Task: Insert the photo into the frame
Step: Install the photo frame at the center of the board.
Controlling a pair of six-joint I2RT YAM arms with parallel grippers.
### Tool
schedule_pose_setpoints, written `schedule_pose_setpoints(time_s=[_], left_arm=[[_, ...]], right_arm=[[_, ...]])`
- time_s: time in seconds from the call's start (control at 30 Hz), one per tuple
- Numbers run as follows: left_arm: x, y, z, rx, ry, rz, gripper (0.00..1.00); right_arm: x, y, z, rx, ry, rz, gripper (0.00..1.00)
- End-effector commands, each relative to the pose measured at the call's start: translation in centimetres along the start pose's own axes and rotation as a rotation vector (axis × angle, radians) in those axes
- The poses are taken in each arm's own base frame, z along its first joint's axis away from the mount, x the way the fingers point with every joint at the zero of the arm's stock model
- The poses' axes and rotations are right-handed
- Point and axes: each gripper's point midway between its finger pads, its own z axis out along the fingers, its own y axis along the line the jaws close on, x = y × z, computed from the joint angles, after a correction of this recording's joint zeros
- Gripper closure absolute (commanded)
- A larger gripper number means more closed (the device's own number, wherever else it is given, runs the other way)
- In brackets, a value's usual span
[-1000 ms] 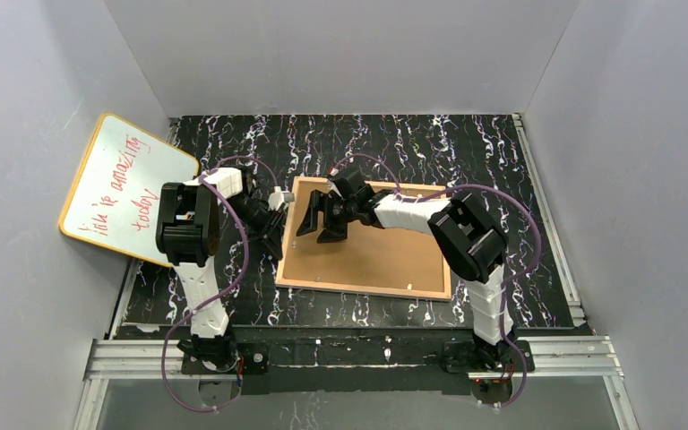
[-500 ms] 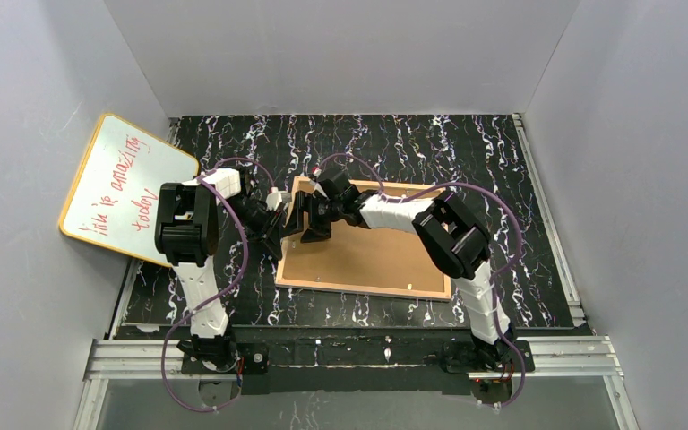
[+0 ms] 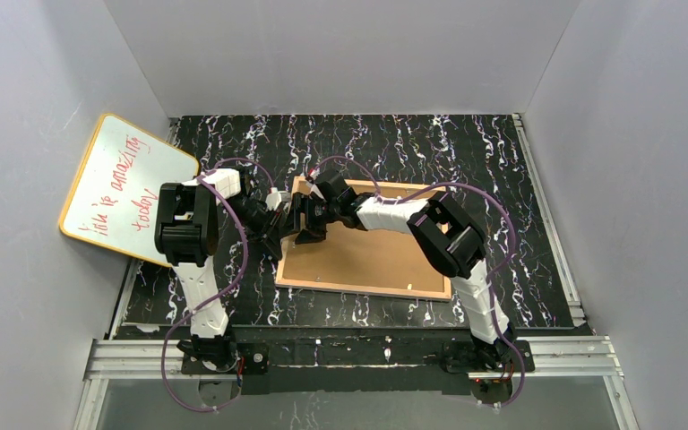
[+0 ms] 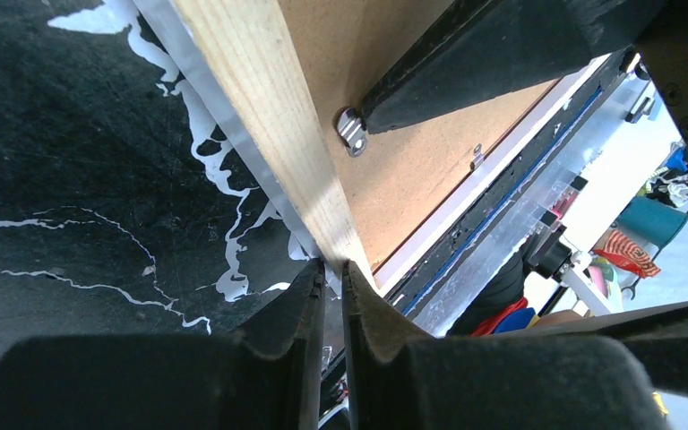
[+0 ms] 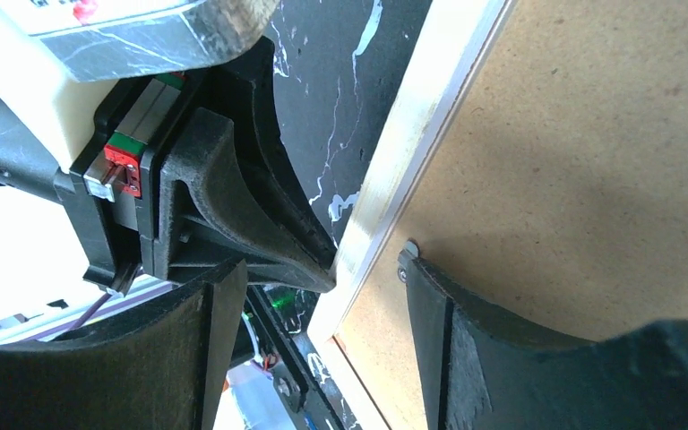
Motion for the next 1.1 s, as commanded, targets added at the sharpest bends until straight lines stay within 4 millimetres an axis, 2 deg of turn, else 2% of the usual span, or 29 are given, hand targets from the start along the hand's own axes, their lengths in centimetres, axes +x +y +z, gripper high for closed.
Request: schedule_pose_setpoints(time_s=[0.0,0.5,0.83,0.93,1.07], left_arm=[[-0.1,1.4,1.2,-0.04,-0.001,0.047,0.91],[-0.2,1.5,1.1,-0.046,-0.002,0.047,0.91],[-0.2,1.3,0.9,-0.049,-0.005,0.055,0.91],[-0.3,1.2,0.7,-0.05,-0.008,0.057,0.91],[-0.5,1.0,0.1,-0.041,-0.018,0.059,0.91]], right_arm=[[1.0,-0.6,1.1,0.001,0.021,0.018,0.26],[1.5,-0.7,1.4,-0.026,0.044,0.046,0.28],[1.0,0.1,1.3,-0.049,0.048,0.031,0.29],[0.4,0.1,0.5,-0.04,0.028,0.022,0.28],[-1.9,0.9,-2.8,-0.023,-0.043,-0.08,0.27]])
